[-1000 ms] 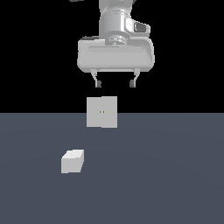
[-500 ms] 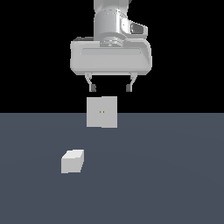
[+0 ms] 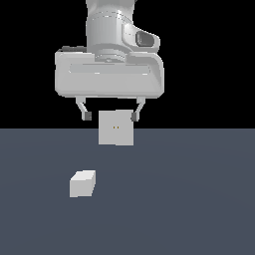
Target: Plug the charger into the wall socket.
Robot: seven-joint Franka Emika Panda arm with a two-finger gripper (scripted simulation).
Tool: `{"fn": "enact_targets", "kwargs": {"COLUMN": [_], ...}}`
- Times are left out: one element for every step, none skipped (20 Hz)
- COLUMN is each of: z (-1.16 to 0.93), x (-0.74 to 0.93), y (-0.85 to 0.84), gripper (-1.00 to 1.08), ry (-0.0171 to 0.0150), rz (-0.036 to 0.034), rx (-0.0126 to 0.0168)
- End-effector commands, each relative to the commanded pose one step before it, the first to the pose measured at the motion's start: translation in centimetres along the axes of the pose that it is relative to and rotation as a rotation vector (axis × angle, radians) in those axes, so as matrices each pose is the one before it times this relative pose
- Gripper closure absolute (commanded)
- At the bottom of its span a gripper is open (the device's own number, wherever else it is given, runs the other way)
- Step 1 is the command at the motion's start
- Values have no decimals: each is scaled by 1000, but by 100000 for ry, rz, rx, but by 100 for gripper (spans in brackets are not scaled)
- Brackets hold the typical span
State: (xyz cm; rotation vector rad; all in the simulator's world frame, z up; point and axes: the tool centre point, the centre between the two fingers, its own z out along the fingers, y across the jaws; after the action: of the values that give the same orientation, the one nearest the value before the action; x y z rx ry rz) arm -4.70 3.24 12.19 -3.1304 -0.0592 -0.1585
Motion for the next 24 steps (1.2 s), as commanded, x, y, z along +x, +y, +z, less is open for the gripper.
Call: {"fn": "enact_targets", "kwargs": {"z": [1090,414,395,375,354,331,311,288,265,246,225,201,179,158,134,110,89,56,42,20,-55,27,80,134], "x": [-1237,-446,-422,-397,-370,-343,-316,-290,-264,-238,-213,-189,-164,-141,-118,-96,-74,-52,-31,-11,32,-6,-17,-28], "y": [-886,-330,-314,-297,-277,-259,-240,-222,-205,-184,-165,-149,-131,-110,-94,-77,-57,-48,-20,-1,19,0,1,1], "gripper": [-92,-92,-92,-92,-92,-92,-92,-92,-92,-92,-92,-92,-92,-92,-92,-92,-92,-92,-92,-92,-92,-92,-92,-92], "ry": [1539,573,544,514,480,448,415,384,354,318,285,258,228,193,165,136,100,86,35,0,-167,0,0,0], "rz": [-1510,-555,-527,-498,-464,-434,-401,-371,-342,-306,-275,-249,-219,-185,-159,-131,-96,-83,-34,0,25,0,0,0], "rx": [171,57,55,51,47,43,38,33,28,22,17,12,8,4,1,-1,-2,-2,-1,0,12,0,0,0]}}
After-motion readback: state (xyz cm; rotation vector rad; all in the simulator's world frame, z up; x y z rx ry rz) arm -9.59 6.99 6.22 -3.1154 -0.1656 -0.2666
